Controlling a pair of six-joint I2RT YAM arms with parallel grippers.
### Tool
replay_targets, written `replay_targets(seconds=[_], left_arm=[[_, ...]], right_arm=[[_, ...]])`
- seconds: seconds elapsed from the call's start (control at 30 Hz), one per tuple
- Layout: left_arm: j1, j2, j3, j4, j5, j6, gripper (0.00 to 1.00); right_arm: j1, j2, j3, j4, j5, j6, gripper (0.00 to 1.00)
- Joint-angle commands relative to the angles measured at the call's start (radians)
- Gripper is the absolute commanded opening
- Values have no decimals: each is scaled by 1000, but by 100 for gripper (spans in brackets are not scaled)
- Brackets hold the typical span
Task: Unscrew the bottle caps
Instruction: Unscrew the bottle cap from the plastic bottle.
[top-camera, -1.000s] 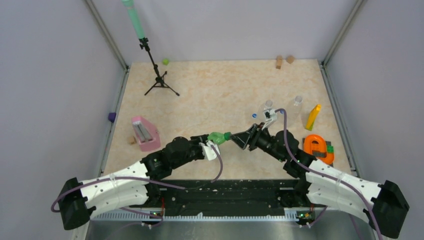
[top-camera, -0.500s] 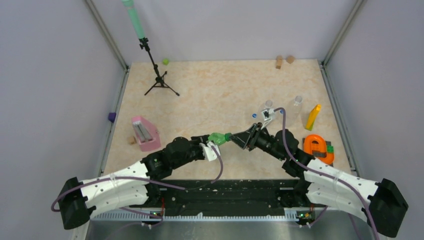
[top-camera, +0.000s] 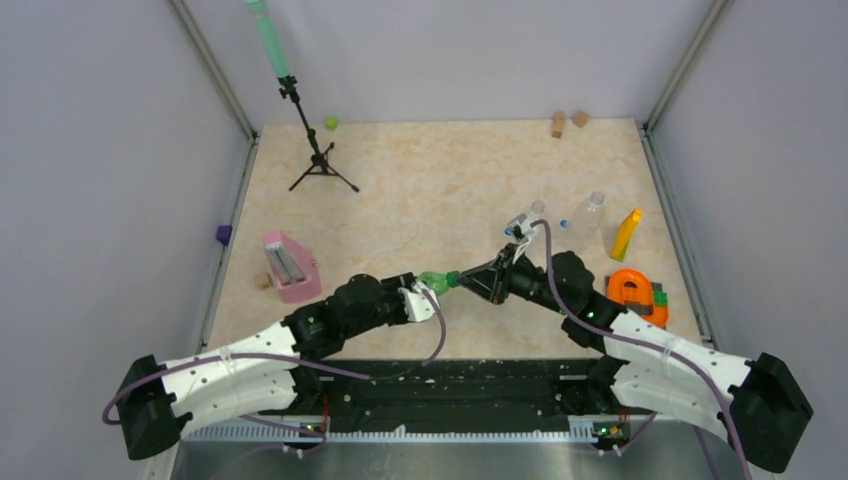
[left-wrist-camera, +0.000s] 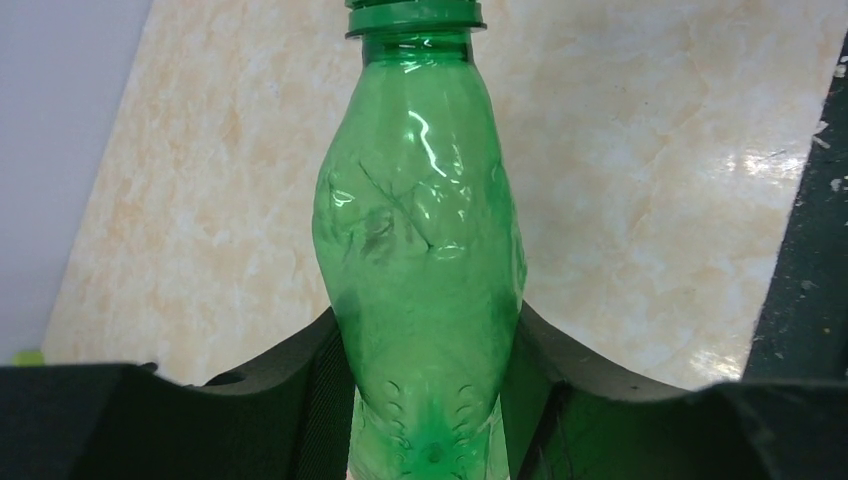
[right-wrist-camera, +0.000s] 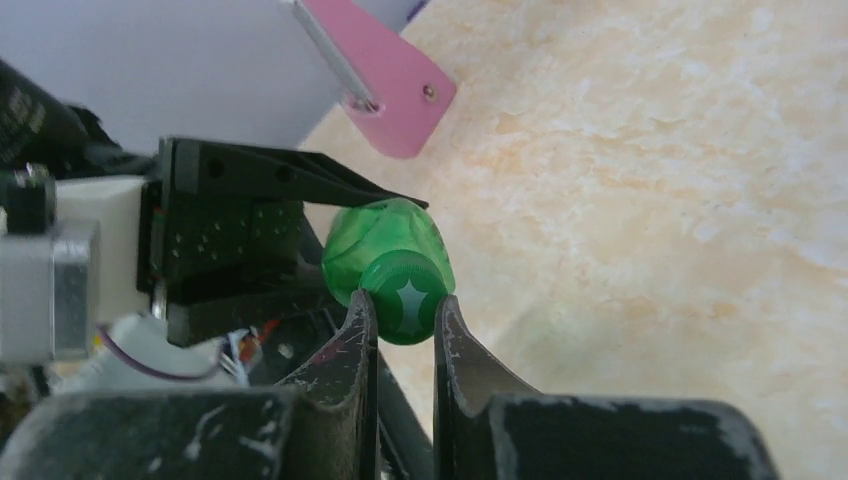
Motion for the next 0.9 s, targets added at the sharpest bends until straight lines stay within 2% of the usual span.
replay_targets(seconds=[0.0,0.2,0.27,0.3,0.33,0.4,0.5,0.6,0.73,0.87], left_arm=[[5,-6,55,81,155,-91,0],[156,-12,85,63,494,-184,0],[184,-28,96,46,498,-205,0],[188,-41,95,42,490,-201,0],[188,-53,89,42,476,-191,0],[188,-64,78,42,449,-167,0],[188,-62,67,43,419,-125,0],[186,-61,65,42,412,-93,0],[176,-81,48,51,388,-72,0],[163,-108,29,65,359,-44,0]], right_arm=[[14,32,117,-62,-270,-310,0],[14,62,155,-174,-413,-563,0],[14,66,170,-216,-389,-611,0],[13,62,181,-231,-332,-596,2],[13,56,190,-234,-246,-551,11],[13,51,200,-236,-133,-461,36],[13,39,201,-222,-65,-359,54],[13,26,181,-180,-34,-255,59],[13,15,173,-167,28,-153,61],[13,18,157,-111,24,-46,62]])
